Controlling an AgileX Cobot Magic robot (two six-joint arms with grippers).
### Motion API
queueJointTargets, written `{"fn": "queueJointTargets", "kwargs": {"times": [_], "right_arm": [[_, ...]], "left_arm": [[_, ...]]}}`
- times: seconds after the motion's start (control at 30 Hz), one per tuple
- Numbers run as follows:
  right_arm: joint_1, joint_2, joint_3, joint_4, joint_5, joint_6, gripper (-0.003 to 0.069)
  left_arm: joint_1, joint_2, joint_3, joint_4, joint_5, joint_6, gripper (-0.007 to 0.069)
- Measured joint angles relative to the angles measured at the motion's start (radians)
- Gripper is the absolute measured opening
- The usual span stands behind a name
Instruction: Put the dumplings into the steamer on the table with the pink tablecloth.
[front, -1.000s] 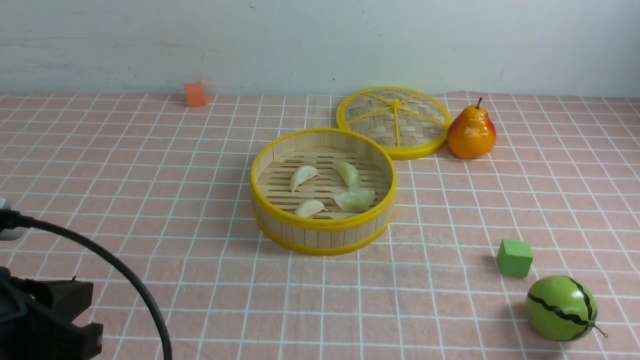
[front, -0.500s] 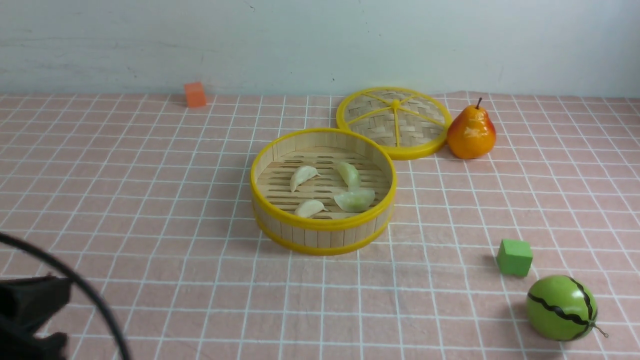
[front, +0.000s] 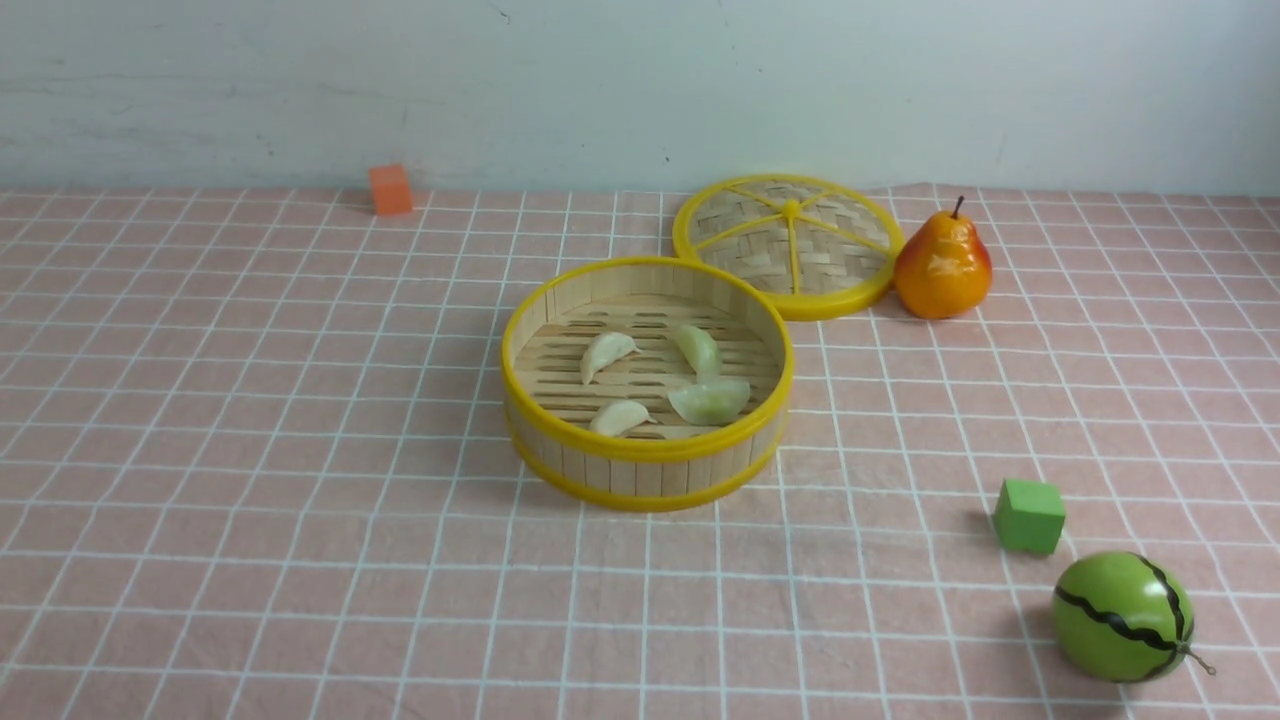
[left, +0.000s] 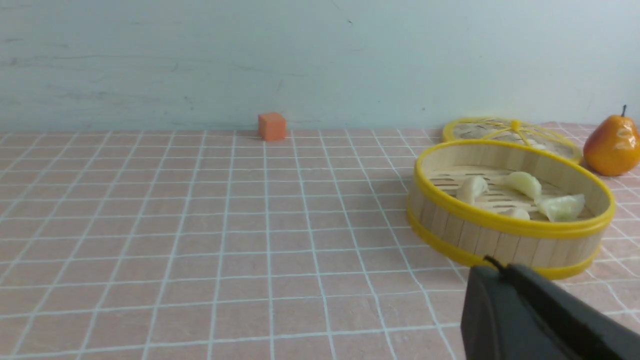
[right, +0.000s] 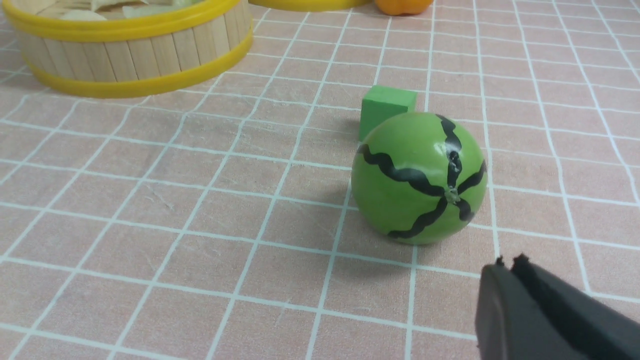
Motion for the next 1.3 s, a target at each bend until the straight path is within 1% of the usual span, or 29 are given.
{"fn": "queueJointTargets", "kwargs": {"times": [0.03,0.1,0.27,0.33,0.43,0.57,0.63,0.73,0.87,1.3], "right_arm": [[0.000,0.000,0.000,0.000,0.000,0.000,0.0019],[0.000,0.000,-0.001,0.000,0.000,0.000,0.0022],[-0.001,0.000,-0.001,0.000,0.000,0.000,0.0031],[-0.001,0.000,-0.001,0.000,0.000,0.000,0.0032],[-0.001,0.000,-0.001,0.000,0.000,0.000,0.0031],[-0.001,0.000,-0.001,0.000,0.000,0.000,0.0034],[-0.001,0.000,-0.001,0.000,0.000,0.000,0.0037],[-0.001,0.000,-0.001,0.000,0.000,0.000,0.0042],[-0.001,0.000,-0.001,0.000,0.000,0.000,0.0046],[-0.001,0.000,-0.001,0.000,0.000,0.000,0.0065]], "left_arm": [[0.004,0.000,0.021,-0.001,-0.024,0.000,-0.0014],[0.046,0.000,0.075,-0.008,-0.049,-0.002,-0.0014],[0.108,0.000,0.087,-0.024,0.001,-0.016,-0.0014],[0.112,0.000,0.087,-0.026,0.021,-0.027,-0.0014],[0.112,0.000,0.087,-0.055,0.090,-0.040,-0.0014],[0.099,0.000,0.087,-0.154,0.170,0.017,-0.0014],[0.095,0.000,0.088,-0.220,0.203,0.118,-0.0014],[0.095,0.000,0.089,-0.242,0.203,0.177,-0.0014],[0.095,0.000,0.089,-0.248,0.203,0.196,-0.0014],[0.095,0.000,0.089,-0.248,0.203,0.201,-0.0014]]}}
